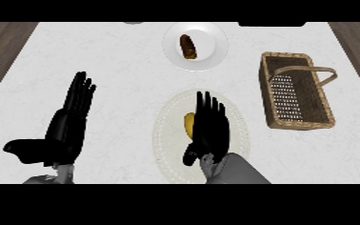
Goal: Pick the lemon from the placemat and place it in the basket
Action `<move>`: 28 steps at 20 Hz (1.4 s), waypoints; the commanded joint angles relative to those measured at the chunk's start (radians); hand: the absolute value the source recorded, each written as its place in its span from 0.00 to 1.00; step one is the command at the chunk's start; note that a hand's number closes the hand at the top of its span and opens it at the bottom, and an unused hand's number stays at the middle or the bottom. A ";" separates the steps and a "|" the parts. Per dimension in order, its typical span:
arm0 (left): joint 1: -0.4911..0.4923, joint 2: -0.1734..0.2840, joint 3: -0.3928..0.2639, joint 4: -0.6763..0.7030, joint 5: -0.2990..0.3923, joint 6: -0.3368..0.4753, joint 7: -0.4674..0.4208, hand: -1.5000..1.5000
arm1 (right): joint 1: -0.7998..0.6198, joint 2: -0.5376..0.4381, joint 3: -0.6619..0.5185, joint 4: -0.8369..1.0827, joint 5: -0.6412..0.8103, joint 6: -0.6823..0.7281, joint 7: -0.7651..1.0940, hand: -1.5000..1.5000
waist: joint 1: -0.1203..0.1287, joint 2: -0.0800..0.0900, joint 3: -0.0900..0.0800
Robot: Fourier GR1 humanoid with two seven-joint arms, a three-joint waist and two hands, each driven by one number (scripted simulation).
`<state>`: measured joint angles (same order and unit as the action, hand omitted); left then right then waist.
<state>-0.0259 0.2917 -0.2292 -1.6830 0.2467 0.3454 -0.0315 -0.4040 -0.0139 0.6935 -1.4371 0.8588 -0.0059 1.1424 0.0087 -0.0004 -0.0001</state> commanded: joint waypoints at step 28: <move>-0.017 -0.107 0.072 0.032 -0.096 -0.070 0.025 0.50 | -0.108 0.014 0.035 0.292 -0.107 -0.064 -0.046 1.00 | 0.000 0.001 0.000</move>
<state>-0.0244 0.2170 -0.1548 -1.6728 0.1750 0.2722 -0.0089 -0.4654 -0.0053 0.6850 -1.1909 0.7844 -0.0696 1.0303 0.0065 -0.0003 0.0000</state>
